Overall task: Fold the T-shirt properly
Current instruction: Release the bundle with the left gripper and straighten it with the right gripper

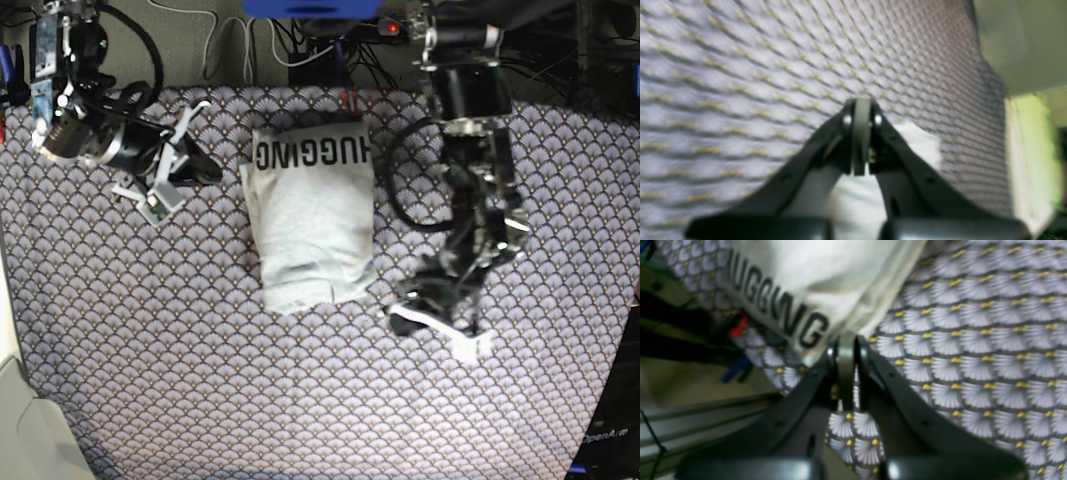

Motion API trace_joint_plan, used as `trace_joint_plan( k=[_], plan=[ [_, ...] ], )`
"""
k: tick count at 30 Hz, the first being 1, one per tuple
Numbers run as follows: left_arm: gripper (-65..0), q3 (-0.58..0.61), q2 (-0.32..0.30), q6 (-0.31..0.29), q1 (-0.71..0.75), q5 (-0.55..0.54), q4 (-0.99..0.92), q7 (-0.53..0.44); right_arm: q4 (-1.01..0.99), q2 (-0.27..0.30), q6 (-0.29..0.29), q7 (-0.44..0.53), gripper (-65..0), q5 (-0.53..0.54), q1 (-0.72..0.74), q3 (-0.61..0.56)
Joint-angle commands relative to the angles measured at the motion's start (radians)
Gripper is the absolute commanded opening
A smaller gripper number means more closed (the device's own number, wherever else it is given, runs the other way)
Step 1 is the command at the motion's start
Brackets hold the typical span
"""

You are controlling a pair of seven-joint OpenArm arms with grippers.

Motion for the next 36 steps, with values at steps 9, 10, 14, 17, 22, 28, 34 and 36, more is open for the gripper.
trace_joint_plan(
  k=[9,10,14,17,22,28,34,36],
  plan=[
    [-64.7,-0.263,-0.204,-0.002,0.230,-0.017,0.081,-0.014,0.037,-0.124,0.007,-0.019,-65.0,0.032,0.090,-0.195],
    [-64.7,-0.285,-0.215,-0.002,0.250,-0.017,0.090,-0.014,0.037,-0.143,0.007,-0.019,-65.0,0.031,0.107,-0.217],
    [-64.7,-0.354,-0.236,-0.002,0.345,-0.017,0.160,-0.014,0.024,-0.169,0.007,-0.018,-65.0,0.026,0.143,-0.283],
    [-64.7,-0.409,-0.238,-0.002,0.401,-0.017,0.219,-0.014,-0.042,-0.169,0.007,-0.008,-65.0,0.028,0.182,-0.309],
    [-64.7,-0.478,-0.238,-0.005,0.475,-0.017,0.295,-0.014,-0.178,-0.169,0.007,-0.007,-65.0,0.031,0.243,-0.308],
    [-64.7,-0.524,-0.238,-0.005,0.521,-0.017,0.360,-0.014,-0.347,-0.169,0.007,0.041,-65.0,0.032,0.275,-0.304],
    [-64.7,-0.524,-0.238,-0.007,0.527,-0.017,0.360,-0.014,-0.522,-0.161,0.007,0.144,-65.0,0.029,0.274,-0.306],
    [-64.7,-0.524,-0.236,-0.008,0.527,-0.017,0.360,-0.014,-0.562,-0.138,0.007,0.168,-65.0,0.031,0.274,-0.306]
  ],
)
